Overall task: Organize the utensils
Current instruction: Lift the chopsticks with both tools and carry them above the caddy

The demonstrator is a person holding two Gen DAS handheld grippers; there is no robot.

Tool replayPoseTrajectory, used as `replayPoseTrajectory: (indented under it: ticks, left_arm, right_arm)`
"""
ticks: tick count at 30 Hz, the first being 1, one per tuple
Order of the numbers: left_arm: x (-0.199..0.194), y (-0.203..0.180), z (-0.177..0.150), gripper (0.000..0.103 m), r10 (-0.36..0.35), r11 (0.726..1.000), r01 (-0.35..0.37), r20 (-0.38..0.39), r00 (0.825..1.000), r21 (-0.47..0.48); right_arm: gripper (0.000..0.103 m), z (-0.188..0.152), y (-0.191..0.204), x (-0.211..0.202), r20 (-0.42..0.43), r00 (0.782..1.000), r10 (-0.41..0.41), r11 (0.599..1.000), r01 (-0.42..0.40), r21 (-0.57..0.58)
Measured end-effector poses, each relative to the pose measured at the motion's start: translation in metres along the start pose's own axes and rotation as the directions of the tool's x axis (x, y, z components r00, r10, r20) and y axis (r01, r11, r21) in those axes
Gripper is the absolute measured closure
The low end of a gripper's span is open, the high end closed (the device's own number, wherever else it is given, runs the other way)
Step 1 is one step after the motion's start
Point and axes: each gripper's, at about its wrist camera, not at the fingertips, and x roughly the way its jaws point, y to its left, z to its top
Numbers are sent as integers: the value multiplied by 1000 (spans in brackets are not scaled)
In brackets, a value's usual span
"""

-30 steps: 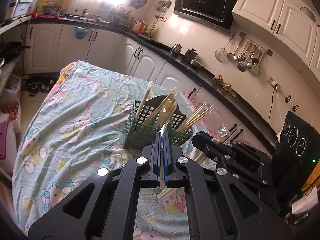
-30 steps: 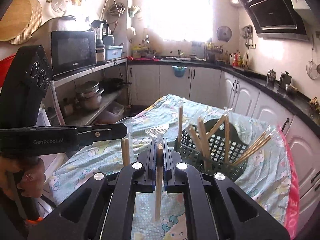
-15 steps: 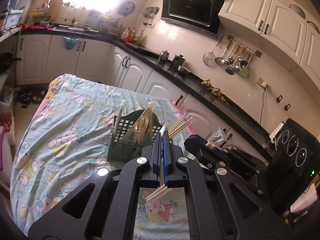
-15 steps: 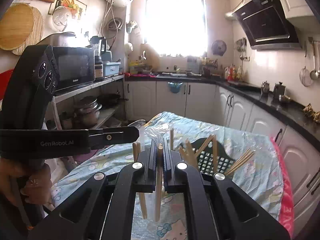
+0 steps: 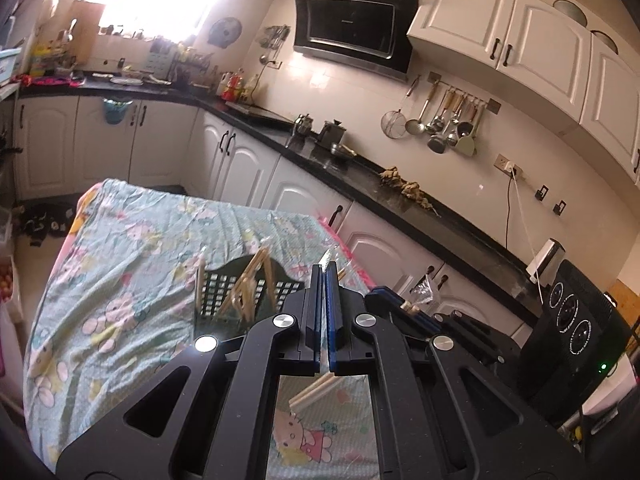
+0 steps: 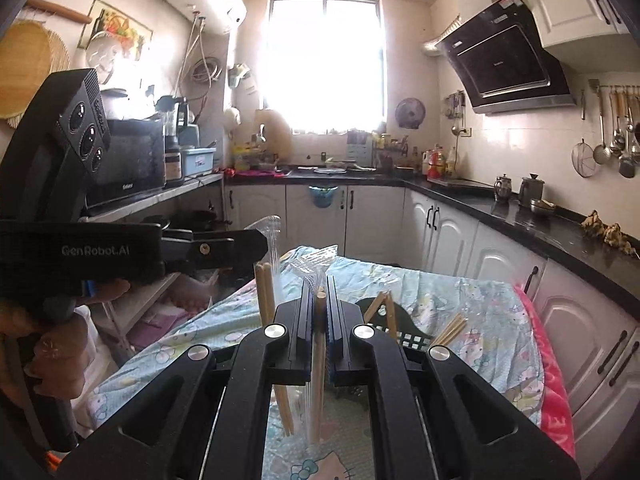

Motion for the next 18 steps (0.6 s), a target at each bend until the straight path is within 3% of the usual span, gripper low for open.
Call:
replayPoseTrajectory:
  ticks: [8,18]
  left_arm:
    - [11,-9,28,103,-51,999,51,33,998,16]
    - [28,-22,63,103,-51,998,48,85,995,39]
  right_arm:
    - [98,21,-22,-9,45,998,-40,998,37,54]
    - [98,56,-46,-5,112,987,-118,993,114,43]
